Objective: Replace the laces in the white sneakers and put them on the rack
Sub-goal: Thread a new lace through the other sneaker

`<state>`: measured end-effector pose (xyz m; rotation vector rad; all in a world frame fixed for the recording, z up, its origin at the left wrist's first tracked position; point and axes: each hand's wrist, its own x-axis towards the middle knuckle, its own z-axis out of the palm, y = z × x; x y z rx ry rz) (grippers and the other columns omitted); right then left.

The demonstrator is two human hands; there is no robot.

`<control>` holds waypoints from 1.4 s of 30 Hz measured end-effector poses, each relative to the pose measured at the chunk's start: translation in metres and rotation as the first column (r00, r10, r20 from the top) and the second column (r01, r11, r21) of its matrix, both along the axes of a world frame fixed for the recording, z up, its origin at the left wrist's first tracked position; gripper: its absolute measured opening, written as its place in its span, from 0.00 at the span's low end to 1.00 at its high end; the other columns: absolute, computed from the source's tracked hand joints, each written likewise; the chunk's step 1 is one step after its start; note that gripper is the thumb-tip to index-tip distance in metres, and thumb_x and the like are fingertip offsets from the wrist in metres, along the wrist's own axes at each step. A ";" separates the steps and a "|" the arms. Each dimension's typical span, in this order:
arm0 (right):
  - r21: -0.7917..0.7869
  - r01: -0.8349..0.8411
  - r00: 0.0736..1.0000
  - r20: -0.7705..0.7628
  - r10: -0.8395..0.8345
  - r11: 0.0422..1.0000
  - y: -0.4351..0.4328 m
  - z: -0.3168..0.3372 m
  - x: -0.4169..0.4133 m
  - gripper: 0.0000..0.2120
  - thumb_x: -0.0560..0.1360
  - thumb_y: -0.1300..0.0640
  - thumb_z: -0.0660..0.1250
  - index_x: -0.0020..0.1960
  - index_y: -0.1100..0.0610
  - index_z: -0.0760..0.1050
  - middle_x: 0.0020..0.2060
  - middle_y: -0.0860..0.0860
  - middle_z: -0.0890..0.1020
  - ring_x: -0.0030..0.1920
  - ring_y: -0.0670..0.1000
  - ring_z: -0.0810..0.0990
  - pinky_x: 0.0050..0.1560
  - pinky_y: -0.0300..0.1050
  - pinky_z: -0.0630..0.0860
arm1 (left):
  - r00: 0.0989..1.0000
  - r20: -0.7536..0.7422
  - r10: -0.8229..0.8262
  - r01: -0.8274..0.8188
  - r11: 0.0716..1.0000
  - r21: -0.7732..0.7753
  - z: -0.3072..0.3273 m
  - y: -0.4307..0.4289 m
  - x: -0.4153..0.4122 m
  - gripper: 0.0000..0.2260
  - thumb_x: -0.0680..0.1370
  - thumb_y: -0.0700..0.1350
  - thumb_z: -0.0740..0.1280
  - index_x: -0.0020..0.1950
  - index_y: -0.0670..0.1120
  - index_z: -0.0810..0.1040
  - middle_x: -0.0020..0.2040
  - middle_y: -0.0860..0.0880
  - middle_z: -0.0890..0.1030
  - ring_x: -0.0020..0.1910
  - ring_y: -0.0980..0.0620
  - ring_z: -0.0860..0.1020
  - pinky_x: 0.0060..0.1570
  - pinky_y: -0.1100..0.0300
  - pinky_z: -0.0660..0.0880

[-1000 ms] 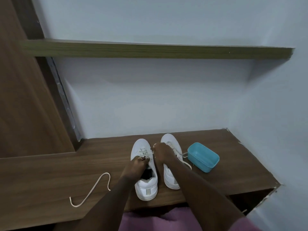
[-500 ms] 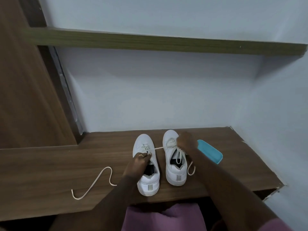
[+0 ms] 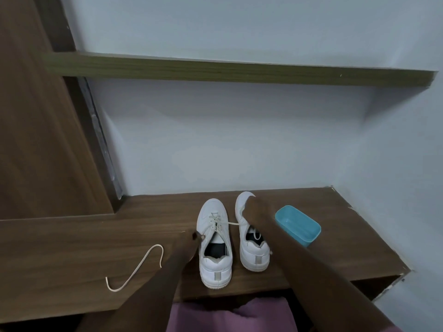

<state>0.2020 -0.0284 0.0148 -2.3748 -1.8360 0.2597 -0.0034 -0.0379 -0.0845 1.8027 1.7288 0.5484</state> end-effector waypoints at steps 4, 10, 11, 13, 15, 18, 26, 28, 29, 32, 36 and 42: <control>-0.040 -0.080 0.982 -0.172 0.072 0.996 0.003 -0.027 -0.035 0.12 0.77 0.57 0.60 0.56 0.60 0.76 0.54 0.57 0.80 0.57 0.58 0.79 0.53 0.47 0.75 | 0.998 0.053 0.032 -0.023 0.988 -0.156 0.000 0.008 0.004 0.09 0.79 0.50 0.64 0.49 0.46 0.70 0.49 0.46 0.78 0.46 0.50 0.73 0.44 0.58 0.66; -0.018 -0.022 0.982 -0.189 0.018 1.000 -0.006 -0.065 -0.048 0.14 0.79 0.59 0.55 0.60 0.59 0.75 0.57 0.55 0.80 0.59 0.56 0.78 0.54 0.45 0.74 | 0.998 -0.048 -0.048 0.037 0.977 -0.210 0.007 0.016 0.007 0.06 0.81 0.44 0.59 0.49 0.46 0.74 0.47 0.49 0.77 0.53 0.46 0.75 0.45 0.61 0.64; 0.005 -0.009 0.985 -0.171 0.010 1.000 -0.007 -0.068 -0.049 0.14 0.80 0.59 0.55 0.61 0.59 0.75 0.57 0.55 0.80 0.59 0.55 0.78 0.53 0.45 0.74 | 0.998 -0.067 -0.012 0.001 0.985 -0.174 0.009 0.018 0.007 0.07 0.81 0.43 0.58 0.53 0.44 0.74 0.51 0.46 0.78 0.56 0.44 0.76 0.47 0.60 0.66; 0.036 -0.006 0.992 -0.125 0.010 0.999 -0.005 -0.072 -0.051 0.14 0.80 0.61 0.53 0.59 0.59 0.75 0.57 0.55 0.79 0.59 0.55 0.78 0.53 0.46 0.75 | 0.991 -0.087 0.103 -0.110 0.991 -0.080 0.014 0.023 0.004 0.07 0.81 0.42 0.57 0.52 0.42 0.72 0.55 0.41 0.79 0.55 0.41 0.76 0.49 0.55 0.69; 0.043 -0.008 0.995 -0.102 0.012 0.999 -0.003 -0.074 -0.055 0.13 0.80 0.62 0.53 0.59 0.59 0.74 0.57 0.55 0.79 0.58 0.56 0.79 0.54 0.47 0.75 | 0.982 -0.066 0.176 -0.177 0.984 0.000 0.021 0.027 0.001 0.04 0.80 0.41 0.56 0.46 0.44 0.68 0.51 0.39 0.79 0.51 0.39 0.76 0.44 0.54 0.68; 0.037 0.009 0.995 -0.103 -0.005 0.999 0.001 -0.077 -0.062 0.13 0.79 0.62 0.54 0.58 0.58 0.75 0.56 0.55 0.79 0.56 0.56 0.79 0.54 0.48 0.76 | 0.976 -0.060 0.208 -0.201 0.974 0.105 0.027 0.033 -0.003 0.04 0.79 0.39 0.54 0.45 0.44 0.66 0.48 0.39 0.78 0.48 0.38 0.76 0.41 0.55 0.65; 0.059 0.079 0.981 -0.179 -0.068 0.995 0.019 -0.081 -0.072 0.14 0.80 0.64 0.52 0.60 0.57 0.73 0.56 0.55 0.79 0.57 0.57 0.79 0.52 0.49 0.76 | 0.949 -0.030 0.314 -0.301 0.930 0.210 0.019 0.046 -0.015 0.06 0.77 0.35 0.55 0.43 0.44 0.66 0.38 0.45 0.71 0.37 0.43 0.70 0.37 0.55 0.64; 0.060 0.080 0.977 -0.204 -0.066 0.995 0.023 -0.080 -0.072 0.13 0.79 0.64 0.53 0.58 0.57 0.74 0.55 0.55 0.80 0.56 0.57 0.79 0.52 0.49 0.76 | 0.946 -0.014 0.323 -0.309 0.918 0.247 0.018 0.049 -0.018 0.07 0.75 0.32 0.55 0.42 0.44 0.65 0.37 0.44 0.71 0.35 0.44 0.69 0.35 0.55 0.63; 0.060 0.073 0.975 -0.213 -0.058 0.996 0.023 -0.081 -0.071 0.13 0.79 0.63 0.54 0.57 0.57 0.74 0.55 0.55 0.80 0.56 0.57 0.79 0.52 0.49 0.76 | 0.945 -0.010 0.327 -0.314 0.915 0.252 0.017 0.049 -0.019 0.08 0.75 0.32 0.55 0.42 0.44 0.65 0.37 0.44 0.71 0.35 0.44 0.68 0.35 0.56 0.63; 0.047 0.058 0.973 -0.228 -0.046 0.997 0.023 -0.081 -0.068 0.12 0.79 0.62 0.54 0.57 0.57 0.74 0.55 0.54 0.79 0.57 0.56 0.79 0.53 0.47 0.75 | 0.940 0.001 0.340 -0.333 0.921 0.204 0.009 0.048 -0.022 0.08 0.76 0.33 0.55 0.42 0.44 0.66 0.39 0.41 0.74 0.36 0.43 0.70 0.35 0.56 0.63; -0.038 0.027 0.951 -0.307 -0.038 0.999 0.027 -0.077 -0.059 0.13 0.80 0.58 0.56 0.60 0.59 0.73 0.58 0.55 0.78 0.59 0.56 0.77 0.55 0.47 0.73 | 0.951 -0.060 0.302 -0.296 0.951 0.087 0.003 0.046 -0.021 0.06 0.78 0.37 0.58 0.51 0.40 0.73 0.49 0.37 0.78 0.50 0.38 0.75 0.45 0.53 0.68; -0.076 0.081 0.849 -0.518 -0.108 0.994 0.029 -0.056 -0.044 0.07 0.78 0.55 0.59 0.47 0.59 0.71 0.47 0.56 0.78 0.51 0.55 0.78 0.47 0.43 0.72 | 0.972 -0.104 0.213 -0.203 0.974 0.100 0.018 0.044 -0.007 0.11 0.78 0.43 0.61 0.57 0.45 0.78 0.56 0.42 0.79 0.55 0.42 0.77 0.54 0.54 0.73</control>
